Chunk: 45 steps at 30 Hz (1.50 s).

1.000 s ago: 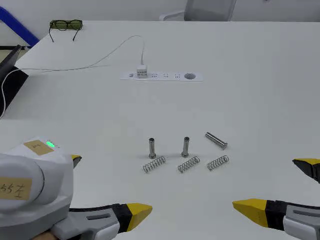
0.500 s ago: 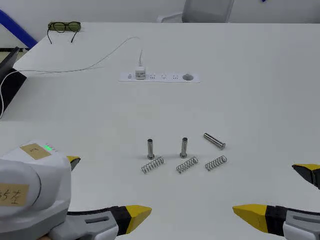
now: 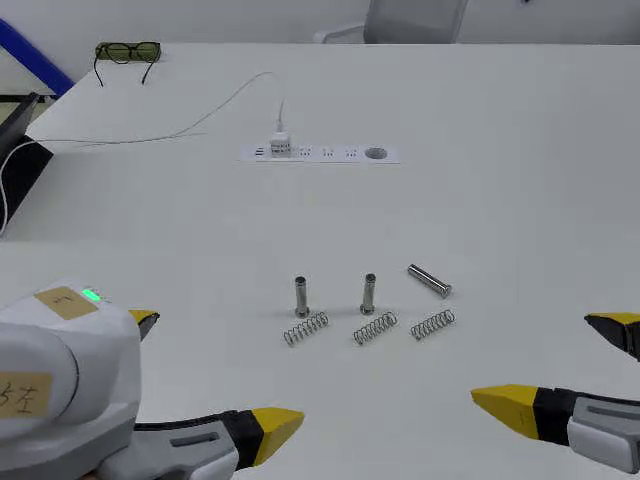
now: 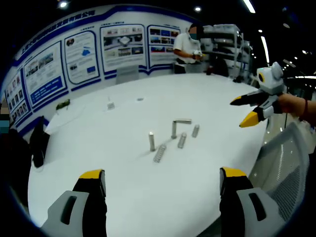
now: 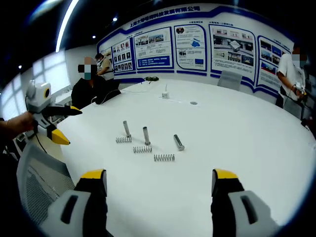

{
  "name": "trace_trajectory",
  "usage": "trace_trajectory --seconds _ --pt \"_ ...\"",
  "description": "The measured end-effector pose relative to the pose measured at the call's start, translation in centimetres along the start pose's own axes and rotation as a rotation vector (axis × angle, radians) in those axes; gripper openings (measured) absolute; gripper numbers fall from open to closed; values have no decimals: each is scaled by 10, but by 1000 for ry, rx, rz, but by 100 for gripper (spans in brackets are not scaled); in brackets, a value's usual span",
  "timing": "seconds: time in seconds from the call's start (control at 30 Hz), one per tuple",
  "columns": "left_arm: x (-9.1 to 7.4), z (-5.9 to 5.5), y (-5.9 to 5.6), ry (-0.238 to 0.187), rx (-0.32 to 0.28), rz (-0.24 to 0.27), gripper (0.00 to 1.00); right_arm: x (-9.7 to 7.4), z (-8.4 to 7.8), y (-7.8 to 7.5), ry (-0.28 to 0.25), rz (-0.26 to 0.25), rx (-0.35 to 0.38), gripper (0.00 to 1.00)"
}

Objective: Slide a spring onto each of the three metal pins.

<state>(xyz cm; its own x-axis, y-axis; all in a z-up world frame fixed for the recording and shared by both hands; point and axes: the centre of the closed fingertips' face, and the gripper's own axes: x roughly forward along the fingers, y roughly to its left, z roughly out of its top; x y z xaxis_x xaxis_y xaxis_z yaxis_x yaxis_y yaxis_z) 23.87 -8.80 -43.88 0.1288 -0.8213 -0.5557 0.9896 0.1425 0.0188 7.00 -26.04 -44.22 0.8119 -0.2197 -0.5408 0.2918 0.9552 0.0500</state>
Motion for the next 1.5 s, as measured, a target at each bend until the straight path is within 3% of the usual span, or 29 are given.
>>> trace_trajectory --seconds 0.73,1.1,1.5 --pt "1 4 -3 -18 -3 3 95 52 37 -22 -20 12 -26 67" --pt "5 2 -4 -25 -6 -5 94 90 41 -25 -2 37 -35 51" --pt "12 4 -8 -28 44 -17 95 136 36 -31 30 76 -34 37"
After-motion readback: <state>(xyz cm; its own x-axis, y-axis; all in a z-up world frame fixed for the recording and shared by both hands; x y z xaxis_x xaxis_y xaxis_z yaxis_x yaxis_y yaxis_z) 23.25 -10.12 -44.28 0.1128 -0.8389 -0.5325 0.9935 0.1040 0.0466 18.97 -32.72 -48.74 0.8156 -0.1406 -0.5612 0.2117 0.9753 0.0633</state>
